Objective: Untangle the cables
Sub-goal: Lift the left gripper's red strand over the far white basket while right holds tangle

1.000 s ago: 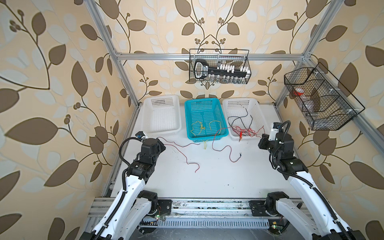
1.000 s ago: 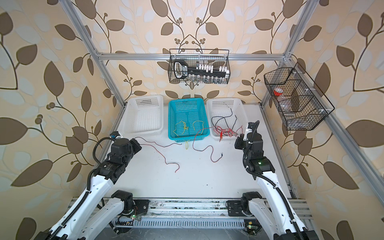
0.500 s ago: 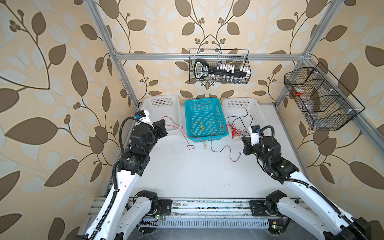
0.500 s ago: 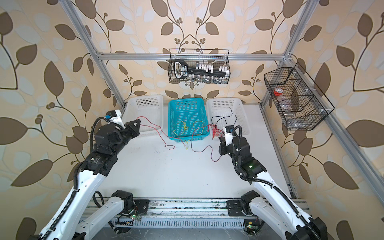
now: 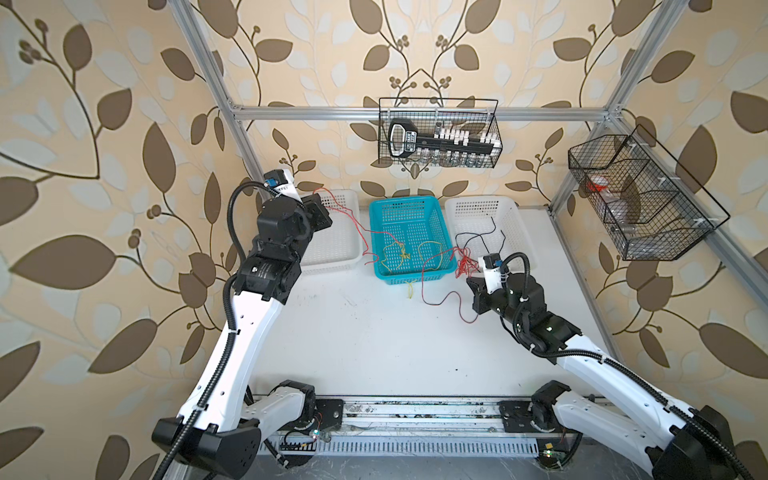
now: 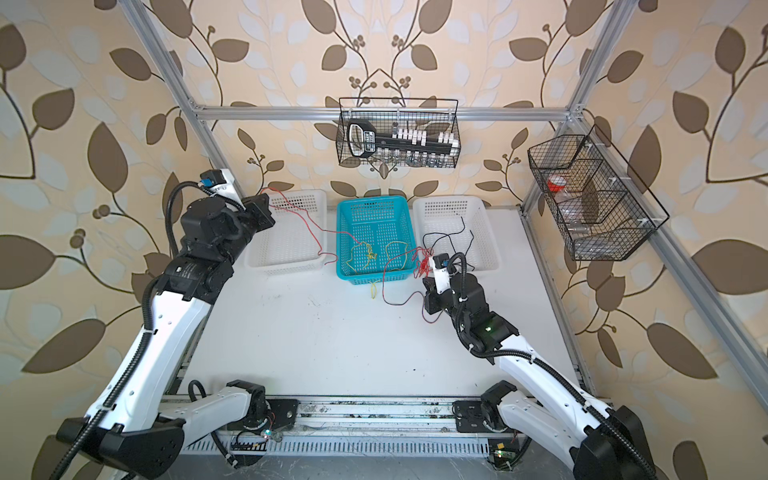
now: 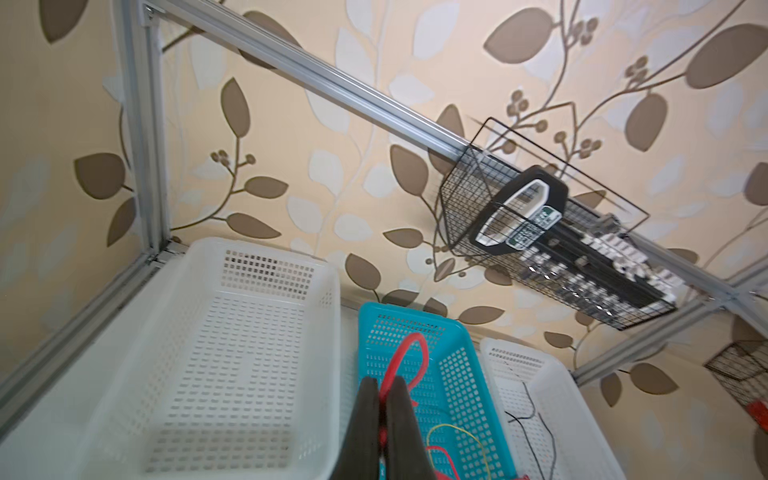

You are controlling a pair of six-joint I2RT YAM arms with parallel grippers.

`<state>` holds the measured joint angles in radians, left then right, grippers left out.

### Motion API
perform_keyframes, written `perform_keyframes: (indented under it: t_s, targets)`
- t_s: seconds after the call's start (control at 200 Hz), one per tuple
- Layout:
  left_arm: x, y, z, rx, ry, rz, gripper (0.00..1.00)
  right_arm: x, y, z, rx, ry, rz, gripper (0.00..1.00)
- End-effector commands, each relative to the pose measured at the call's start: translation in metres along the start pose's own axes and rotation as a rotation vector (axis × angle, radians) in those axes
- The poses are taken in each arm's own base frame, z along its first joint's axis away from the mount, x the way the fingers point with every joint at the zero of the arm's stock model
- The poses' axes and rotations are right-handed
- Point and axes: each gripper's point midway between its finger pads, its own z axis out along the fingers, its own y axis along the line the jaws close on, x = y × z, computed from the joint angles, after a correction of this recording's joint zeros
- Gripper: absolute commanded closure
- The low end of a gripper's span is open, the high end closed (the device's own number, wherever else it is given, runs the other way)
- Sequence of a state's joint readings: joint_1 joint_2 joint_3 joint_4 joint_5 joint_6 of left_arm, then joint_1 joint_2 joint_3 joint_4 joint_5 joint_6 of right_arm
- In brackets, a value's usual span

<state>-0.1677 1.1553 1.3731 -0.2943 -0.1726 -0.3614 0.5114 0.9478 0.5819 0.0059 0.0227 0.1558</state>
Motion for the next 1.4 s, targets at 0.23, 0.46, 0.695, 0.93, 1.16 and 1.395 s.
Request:
perform_keyframes:
  t_s: [0.23, 0.46, 0.695, 0.93, 1.16, 1.395]
  targets:
    - [-0.031, 0.071, 0.057, -0.315, -0.052, 0.149, 1.0, 0.012, 0.022, 0.011, -0.059, 0.034, -0.014, 1.0]
    - [0.008, 0.133, 0.106, -0.427, 0.069, 0.101, 1.0, 0.014, 0.034, 0.018, -0.085, 0.055, -0.029, 1.0]
    - [0.089, 0.167, 0.135, -0.479, 0.274, 0.036, 1.0, 0.014, 0.041, 0.022, -0.101, 0.059, -0.033, 1.0]
    - [0.148, 0.18, 0.145, -0.487, 0.433, -0.025, 0.94, 0.012, 0.042, 0.021, -0.103, 0.051, -0.037, 1.0]
    - [0.175, 0.193, 0.141, -0.537, 0.512, -0.031, 0.87, 0.015, 0.043, 0.022, -0.109, 0.051, -0.035, 1.0]
    - [0.199, 0.193, 0.131, -0.527, 0.588, -0.07, 0.72, 0.017, 0.043, 0.023, -0.111, 0.053, -0.036, 1.0]
